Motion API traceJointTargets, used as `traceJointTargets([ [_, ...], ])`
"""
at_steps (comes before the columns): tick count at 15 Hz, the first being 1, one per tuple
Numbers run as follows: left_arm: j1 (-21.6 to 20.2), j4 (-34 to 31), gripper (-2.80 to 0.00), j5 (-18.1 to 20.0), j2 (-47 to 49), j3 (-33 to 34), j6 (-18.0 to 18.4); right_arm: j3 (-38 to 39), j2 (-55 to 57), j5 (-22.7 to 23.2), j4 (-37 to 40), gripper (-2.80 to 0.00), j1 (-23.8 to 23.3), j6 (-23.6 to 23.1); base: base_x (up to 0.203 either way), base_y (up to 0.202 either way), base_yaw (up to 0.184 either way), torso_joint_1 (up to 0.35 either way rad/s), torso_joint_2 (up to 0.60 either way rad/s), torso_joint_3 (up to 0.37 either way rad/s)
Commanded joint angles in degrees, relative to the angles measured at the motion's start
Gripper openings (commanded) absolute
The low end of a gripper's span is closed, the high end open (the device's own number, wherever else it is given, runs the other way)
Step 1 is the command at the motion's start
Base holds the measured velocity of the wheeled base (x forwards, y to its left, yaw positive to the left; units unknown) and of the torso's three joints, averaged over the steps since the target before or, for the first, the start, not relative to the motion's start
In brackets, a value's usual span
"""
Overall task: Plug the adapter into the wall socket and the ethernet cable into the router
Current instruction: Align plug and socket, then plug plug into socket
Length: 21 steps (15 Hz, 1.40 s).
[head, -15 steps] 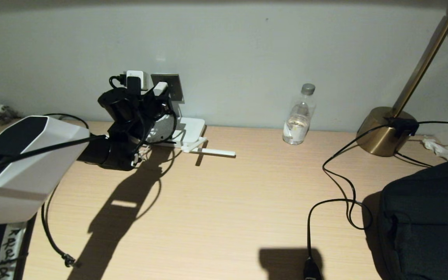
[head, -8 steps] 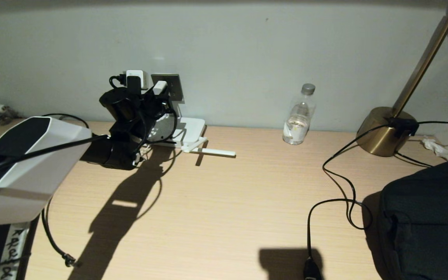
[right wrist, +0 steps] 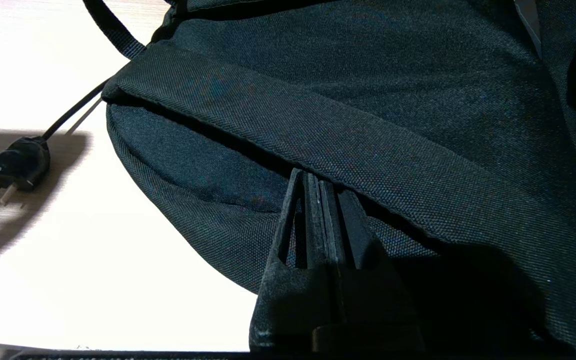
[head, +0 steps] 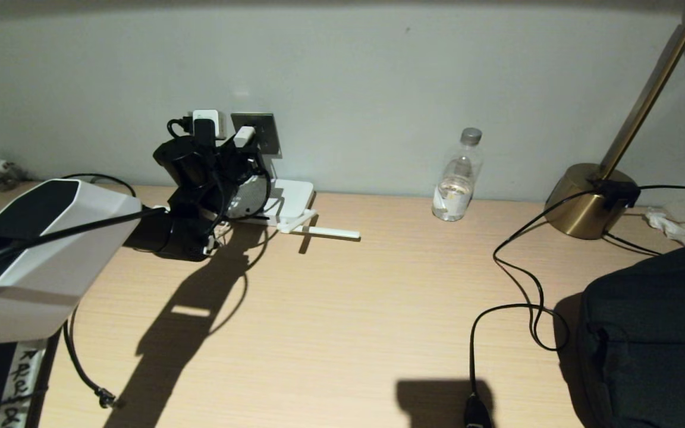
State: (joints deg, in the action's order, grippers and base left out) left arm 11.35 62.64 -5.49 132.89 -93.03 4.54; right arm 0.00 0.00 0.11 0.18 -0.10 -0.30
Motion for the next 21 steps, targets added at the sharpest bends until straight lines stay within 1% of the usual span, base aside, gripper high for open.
traceJointTargets([
  [1,-0.01,0.38,-2.80,-0.05,-0.09,-0.04,0.03,0.00,0.09,-0.02,-0.01,-2.80,0.01,-0.05,0.000,0.000,0.000,0.000,0.00,0.000],
  [21,0.16,0.75,-2.80,0.30,0.79,-0.14,-0.50,0.00,0.09,-0.02,-0.01,-2.80,0.01,-0.05,0.000,0.000,0.000,0.000,0.00,0.000],
])
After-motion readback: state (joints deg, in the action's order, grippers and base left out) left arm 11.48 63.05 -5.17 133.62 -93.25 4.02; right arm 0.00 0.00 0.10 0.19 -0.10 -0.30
